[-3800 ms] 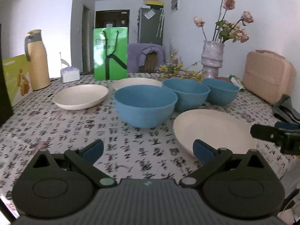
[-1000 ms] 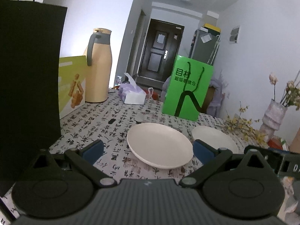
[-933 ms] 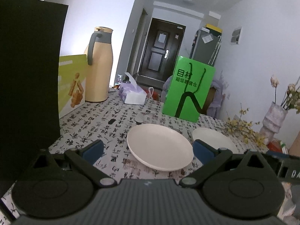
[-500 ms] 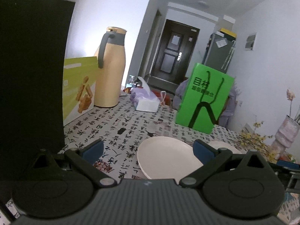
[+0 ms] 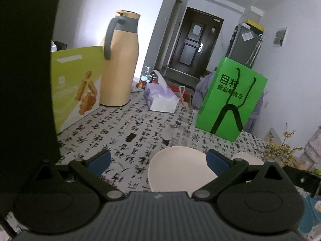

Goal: Organize plates and bowls
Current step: 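Move both grippers toward the two cream plates lying near the green bag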

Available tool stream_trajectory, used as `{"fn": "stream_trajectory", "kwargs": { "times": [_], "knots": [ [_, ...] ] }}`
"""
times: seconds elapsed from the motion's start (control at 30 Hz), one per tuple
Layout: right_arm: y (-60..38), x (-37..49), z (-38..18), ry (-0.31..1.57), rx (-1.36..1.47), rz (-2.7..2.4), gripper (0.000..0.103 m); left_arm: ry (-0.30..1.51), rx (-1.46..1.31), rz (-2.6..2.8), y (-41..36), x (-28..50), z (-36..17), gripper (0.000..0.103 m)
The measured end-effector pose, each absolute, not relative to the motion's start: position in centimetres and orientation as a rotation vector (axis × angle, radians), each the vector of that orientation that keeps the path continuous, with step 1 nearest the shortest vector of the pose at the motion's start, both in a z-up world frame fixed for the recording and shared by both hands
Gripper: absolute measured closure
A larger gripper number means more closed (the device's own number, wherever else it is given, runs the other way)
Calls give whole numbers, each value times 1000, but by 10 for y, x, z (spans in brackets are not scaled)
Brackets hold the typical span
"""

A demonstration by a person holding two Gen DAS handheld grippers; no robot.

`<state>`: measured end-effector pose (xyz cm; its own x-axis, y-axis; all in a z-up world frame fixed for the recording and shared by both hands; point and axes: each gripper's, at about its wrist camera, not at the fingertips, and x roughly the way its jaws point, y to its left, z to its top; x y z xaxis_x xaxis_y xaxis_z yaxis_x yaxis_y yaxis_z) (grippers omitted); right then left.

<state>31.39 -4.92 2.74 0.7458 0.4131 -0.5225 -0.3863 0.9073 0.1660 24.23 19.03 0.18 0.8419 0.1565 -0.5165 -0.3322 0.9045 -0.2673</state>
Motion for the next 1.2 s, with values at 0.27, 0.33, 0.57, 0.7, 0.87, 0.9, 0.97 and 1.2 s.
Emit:
{"fn": "stream_trajectory", "kwargs": {
  "times": [0.27,0.33,0.57,0.7,0.87,0.9,0.97,1.2],
  "knots": [
    [-43,330,23,594,43,432,0,504,-410,287,199,265,-4,0],
    [-42,334,22,602,39,431,0,507,-412,298,201,269,-8,0],
    [-40,349,15,629,30,426,0,513,-399,319,204,283,-20,0],
    [-38,357,10,649,33,421,0,511,-401,333,206,286,-35,0],
    [-34,367,5,666,25,415,0,503,-436,299,214,287,-50,0],
    [-32,368,4,667,23,415,0,498,-443,294,215,288,-53,0],
    [-29,371,3,668,15,418,0,497,-453,283,218,289,-59,0],
    [-17,386,-6,692,18,419,0,505,-396,292,211,291,-72,0]
  ]
}}
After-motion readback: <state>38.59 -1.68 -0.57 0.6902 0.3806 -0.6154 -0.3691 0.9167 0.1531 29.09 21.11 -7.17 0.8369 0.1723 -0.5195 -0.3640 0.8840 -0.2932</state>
